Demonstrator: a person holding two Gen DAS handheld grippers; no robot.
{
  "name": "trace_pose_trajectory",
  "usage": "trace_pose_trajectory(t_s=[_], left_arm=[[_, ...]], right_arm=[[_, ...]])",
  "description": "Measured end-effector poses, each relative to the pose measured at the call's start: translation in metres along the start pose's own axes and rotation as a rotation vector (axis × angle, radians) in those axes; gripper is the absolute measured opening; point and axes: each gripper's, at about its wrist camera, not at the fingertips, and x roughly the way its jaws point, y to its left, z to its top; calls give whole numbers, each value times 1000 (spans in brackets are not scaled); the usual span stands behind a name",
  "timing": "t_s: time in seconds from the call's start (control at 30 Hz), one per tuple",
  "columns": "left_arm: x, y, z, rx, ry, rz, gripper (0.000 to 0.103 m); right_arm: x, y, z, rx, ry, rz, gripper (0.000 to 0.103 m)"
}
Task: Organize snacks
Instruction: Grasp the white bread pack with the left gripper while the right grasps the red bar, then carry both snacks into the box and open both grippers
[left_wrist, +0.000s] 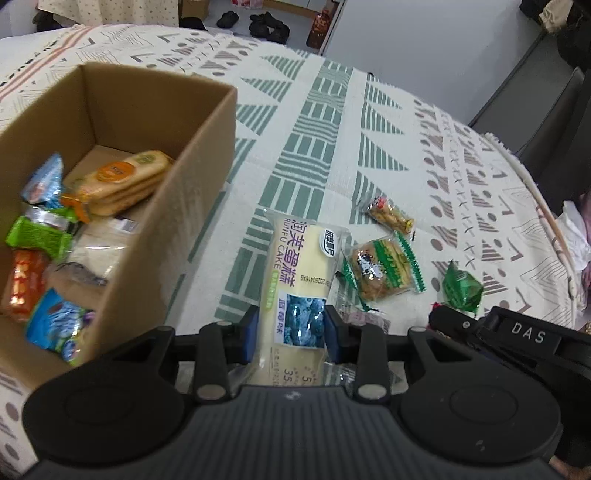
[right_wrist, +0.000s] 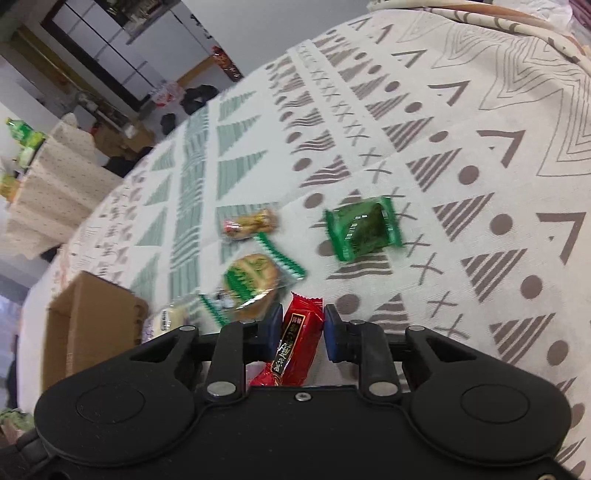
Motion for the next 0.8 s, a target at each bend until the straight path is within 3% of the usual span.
trace_pose_trajectory(t_s=[0.47, 0.8], left_arm=[[-61, 5, 5, 3, -96, -3, 35], [-105, 27, 17, -26, -181, -12, 35]], right_arm=[[-31, 23, 2, 22, -36, 225, 24], [-45, 53, -1, -14, -68, 311, 24]])
